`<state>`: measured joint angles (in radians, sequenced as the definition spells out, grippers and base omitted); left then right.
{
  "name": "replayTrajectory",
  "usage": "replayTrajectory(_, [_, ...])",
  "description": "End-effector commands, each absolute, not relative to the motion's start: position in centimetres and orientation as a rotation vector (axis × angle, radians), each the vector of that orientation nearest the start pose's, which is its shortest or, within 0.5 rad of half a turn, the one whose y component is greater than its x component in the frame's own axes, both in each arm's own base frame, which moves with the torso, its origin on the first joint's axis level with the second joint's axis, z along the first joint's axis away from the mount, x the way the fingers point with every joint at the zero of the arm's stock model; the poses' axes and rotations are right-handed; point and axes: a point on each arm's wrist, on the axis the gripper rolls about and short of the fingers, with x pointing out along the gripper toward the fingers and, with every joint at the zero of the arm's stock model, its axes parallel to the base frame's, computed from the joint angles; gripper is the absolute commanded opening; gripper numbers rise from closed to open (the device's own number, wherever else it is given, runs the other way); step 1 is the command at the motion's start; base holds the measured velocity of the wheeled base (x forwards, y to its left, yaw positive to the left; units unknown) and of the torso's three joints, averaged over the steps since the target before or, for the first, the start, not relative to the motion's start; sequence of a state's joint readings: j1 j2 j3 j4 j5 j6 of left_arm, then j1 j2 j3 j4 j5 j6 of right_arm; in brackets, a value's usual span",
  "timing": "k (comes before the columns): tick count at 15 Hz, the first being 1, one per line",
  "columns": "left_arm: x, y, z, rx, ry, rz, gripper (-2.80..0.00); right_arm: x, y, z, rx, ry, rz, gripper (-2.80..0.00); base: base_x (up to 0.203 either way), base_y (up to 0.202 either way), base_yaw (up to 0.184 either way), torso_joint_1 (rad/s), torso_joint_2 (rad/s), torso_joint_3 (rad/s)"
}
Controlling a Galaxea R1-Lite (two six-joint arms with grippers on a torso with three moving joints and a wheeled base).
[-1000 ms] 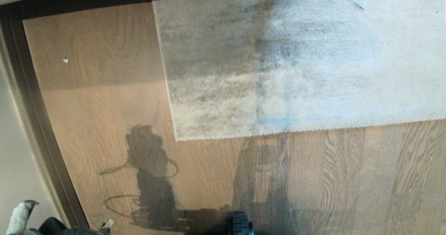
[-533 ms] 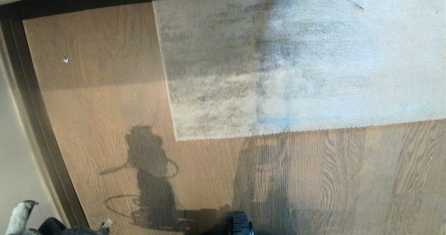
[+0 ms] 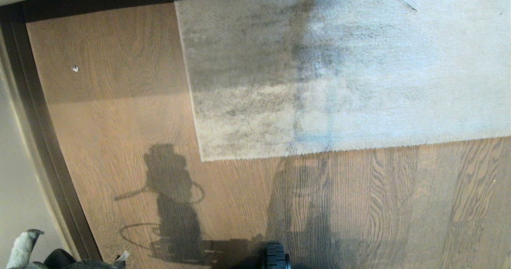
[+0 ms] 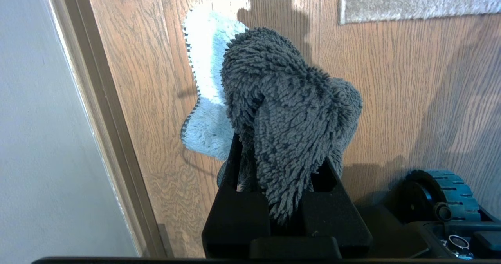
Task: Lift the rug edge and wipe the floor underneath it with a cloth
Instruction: Lift up the carpet
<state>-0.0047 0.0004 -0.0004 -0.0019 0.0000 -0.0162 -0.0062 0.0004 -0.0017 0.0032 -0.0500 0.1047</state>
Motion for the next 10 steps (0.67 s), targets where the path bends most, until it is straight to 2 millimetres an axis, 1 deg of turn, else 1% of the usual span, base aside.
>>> replayTrajectory(1, [-2.28,0.01,7.58,-0.017,-0.003,-0.005,-2.8,-2.3,-0.1,7.56,0.104,-0.001,-0.057,-2.8,0.0,0.0,0.0,0.0,0.0,0.0])
replayTrajectory(10, [-2.28,0.01,7.58,-0.017,-0.003,-0.005,-2.8,-2.3,-0.1,7.56,0.104,-0.001,-0.057,-2.8,0.0,0.0,0.0,0.0,0.0,0.0])
